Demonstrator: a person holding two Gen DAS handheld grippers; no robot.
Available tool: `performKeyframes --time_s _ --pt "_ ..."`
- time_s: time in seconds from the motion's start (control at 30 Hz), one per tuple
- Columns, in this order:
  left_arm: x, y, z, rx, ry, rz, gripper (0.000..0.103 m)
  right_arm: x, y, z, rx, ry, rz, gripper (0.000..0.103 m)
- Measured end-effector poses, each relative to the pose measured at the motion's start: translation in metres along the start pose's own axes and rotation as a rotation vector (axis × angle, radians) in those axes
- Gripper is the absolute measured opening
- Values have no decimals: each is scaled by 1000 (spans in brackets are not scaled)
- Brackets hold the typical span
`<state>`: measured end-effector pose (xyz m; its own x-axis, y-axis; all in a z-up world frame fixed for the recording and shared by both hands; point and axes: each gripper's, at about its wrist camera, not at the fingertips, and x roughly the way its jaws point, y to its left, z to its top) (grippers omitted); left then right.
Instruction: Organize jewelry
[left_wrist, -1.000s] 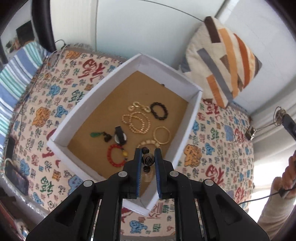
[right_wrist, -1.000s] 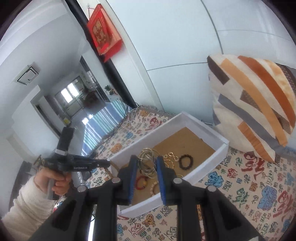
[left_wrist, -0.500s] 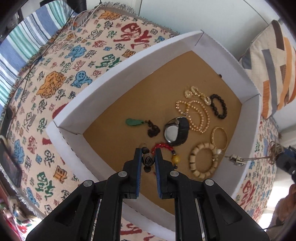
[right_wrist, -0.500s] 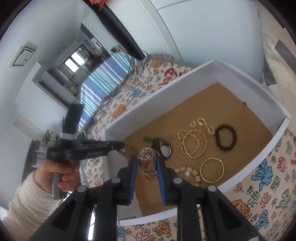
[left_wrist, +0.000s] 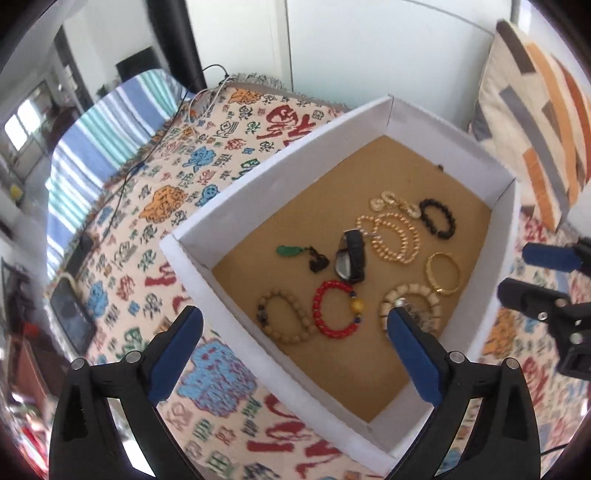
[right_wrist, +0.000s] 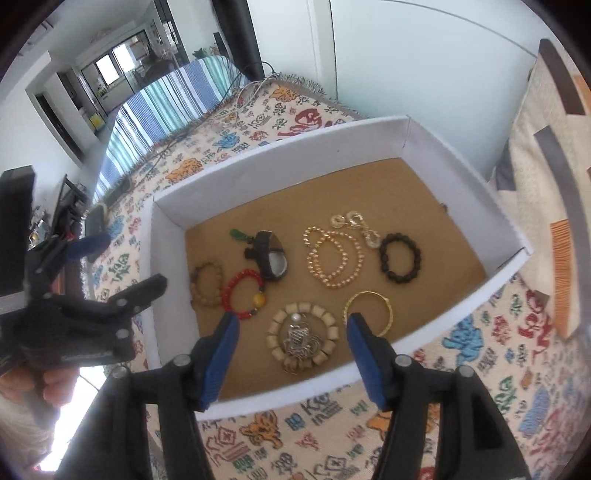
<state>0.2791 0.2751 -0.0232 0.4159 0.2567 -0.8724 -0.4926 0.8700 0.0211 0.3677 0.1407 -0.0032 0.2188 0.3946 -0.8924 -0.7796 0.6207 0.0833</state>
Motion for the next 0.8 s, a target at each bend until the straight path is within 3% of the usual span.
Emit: performKeyframes --time_s 0.17,0.27,0.4,0.5,0.8 --pt "-15 -1 -10 -92 39 -9 100 -18 9 0 -48 26 -47 62" --pt "-20 -5 -15 -97 85 -29 99 -24 16 -2 -69 42 -70 62" --pt "-34 -7 -18 -98 76 -5 99 -29 20 -4 -79 38 -81 63" --pt "-39 -7 -19 -101 89 -6 99 -30 21 -4 -79 35 -93 78" --pt "-45 -9 -17 -100 97 12 99 -25 18 -3 -59 46 -120 78"
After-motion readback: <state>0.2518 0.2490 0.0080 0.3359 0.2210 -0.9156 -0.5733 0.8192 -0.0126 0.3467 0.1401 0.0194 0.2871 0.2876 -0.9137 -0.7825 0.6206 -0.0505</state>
